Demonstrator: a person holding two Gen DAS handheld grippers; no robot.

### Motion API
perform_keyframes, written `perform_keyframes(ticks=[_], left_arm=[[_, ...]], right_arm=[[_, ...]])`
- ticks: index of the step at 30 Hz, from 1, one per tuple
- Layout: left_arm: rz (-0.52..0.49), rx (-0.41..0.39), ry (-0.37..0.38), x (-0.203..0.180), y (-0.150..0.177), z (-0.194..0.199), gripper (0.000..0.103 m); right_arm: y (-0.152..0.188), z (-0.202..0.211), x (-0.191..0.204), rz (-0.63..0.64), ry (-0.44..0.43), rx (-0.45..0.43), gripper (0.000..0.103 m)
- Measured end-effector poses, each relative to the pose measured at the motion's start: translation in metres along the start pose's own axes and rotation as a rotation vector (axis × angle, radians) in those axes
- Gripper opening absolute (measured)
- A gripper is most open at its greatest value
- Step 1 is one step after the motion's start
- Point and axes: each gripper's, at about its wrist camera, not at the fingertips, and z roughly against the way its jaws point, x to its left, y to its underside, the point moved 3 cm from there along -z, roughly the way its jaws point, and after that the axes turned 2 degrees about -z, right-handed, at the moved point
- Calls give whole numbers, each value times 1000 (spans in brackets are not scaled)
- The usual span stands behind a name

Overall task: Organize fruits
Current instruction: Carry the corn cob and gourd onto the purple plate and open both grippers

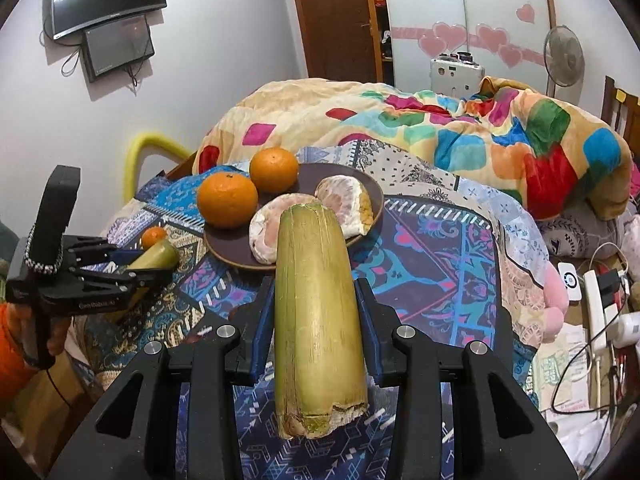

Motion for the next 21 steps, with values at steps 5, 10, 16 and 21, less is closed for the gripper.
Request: perform_keyframes(ticks=[5, 10, 16, 21], left_arm=[[1, -53, 24, -4, -1, 21, 36], [-26, -114, 45, -14, -8, 46, 36], [-62, -167, 59, -27, -22, 66, 35], [-62, -207, 86, -38, -36, 72, 35]], right_arm=[[-6, 1, 2, 2, -2, -13, 35], [-15, 8, 5, 5, -3, -45, 35], [-27, 18, 8, -4, -8, -95, 35], [-37, 21, 9, -7, -8, -124, 35]])
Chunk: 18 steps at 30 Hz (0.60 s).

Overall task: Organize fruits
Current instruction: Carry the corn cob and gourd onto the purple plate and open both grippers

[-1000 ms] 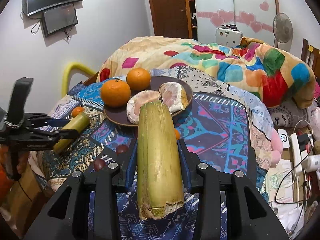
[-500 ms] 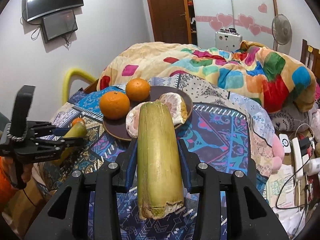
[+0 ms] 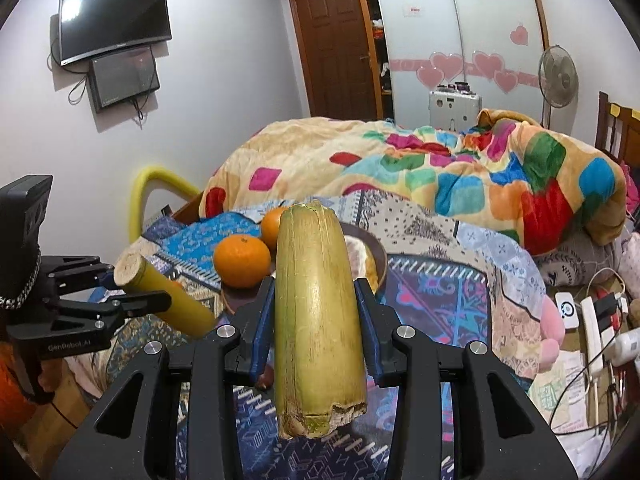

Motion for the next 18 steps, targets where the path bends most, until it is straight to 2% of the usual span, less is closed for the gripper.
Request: perform_keyframes(ticks=[9, 18], left_arm=[[0, -36, 42, -11, -31, -14, 35], [4, -10, 47, -5, -54, -44, 35]], right_arm=[[-10, -9, -1, -12, -3, -23, 35], [-15, -31, -7, -16, 11, -1, 35]])
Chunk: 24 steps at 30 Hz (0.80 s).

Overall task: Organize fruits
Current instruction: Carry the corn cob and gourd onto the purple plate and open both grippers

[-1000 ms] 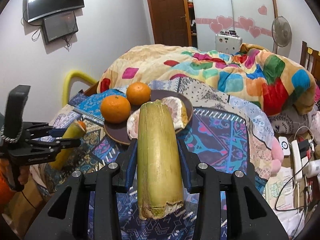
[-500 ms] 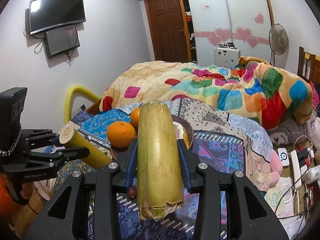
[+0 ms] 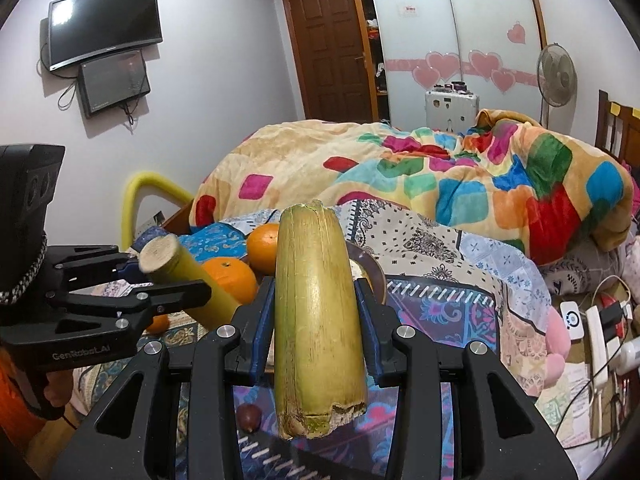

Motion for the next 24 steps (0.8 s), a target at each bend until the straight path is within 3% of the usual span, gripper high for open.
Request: perform_keyframes(ticks=[9, 15, 24], left_arm=[[16, -3, 11, 9, -27, -21, 36], [55, 3, -29, 22, -39, -41, 41], [84, 24, -9, 36, -25, -49, 50]], right_arm=[[-7, -26, -5, -9, 21, 36, 35], [-10, -40, -4, 2, 36, 57, 35], [-10, -60, -6, 4, 57, 110, 35]])
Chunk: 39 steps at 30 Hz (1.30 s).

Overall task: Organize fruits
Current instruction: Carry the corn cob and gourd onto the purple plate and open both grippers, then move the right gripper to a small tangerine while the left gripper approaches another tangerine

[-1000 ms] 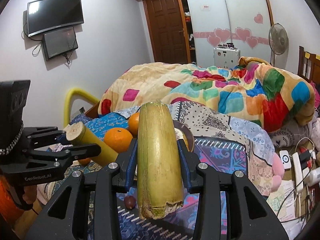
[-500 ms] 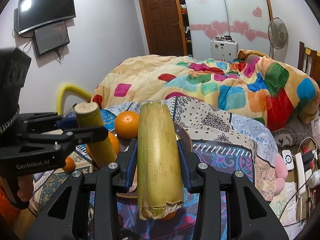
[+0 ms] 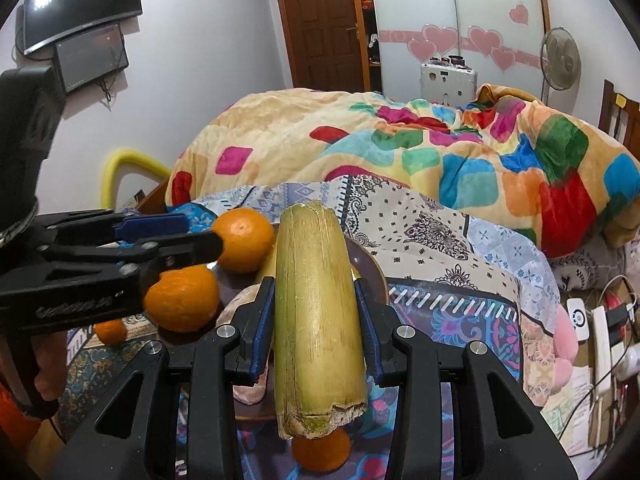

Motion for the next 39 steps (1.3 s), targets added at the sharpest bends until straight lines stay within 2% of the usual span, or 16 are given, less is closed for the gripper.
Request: perform_keyframes(ticks=[7, 18, 22, 31, 39], left_arm=[[-12, -39, -43, 14, 8, 19, 58], [8, -77, -99, 49, 30, 50, 66], [34, -86, -96, 61, 37, 58, 66], [52, -75, -100, 63, 56, 75, 67], [57, -64, -77, 55, 87, 88, 67]], right_arm=[[-8, -9, 7, -4, 2, 20, 35], [-13, -22, 39, 26, -30, 47, 35], [-11, -27, 47, 29, -34, 70, 36], [-9, 13, 55, 83, 5, 7, 37], [13, 54, 49, 94, 17, -39, 37]])
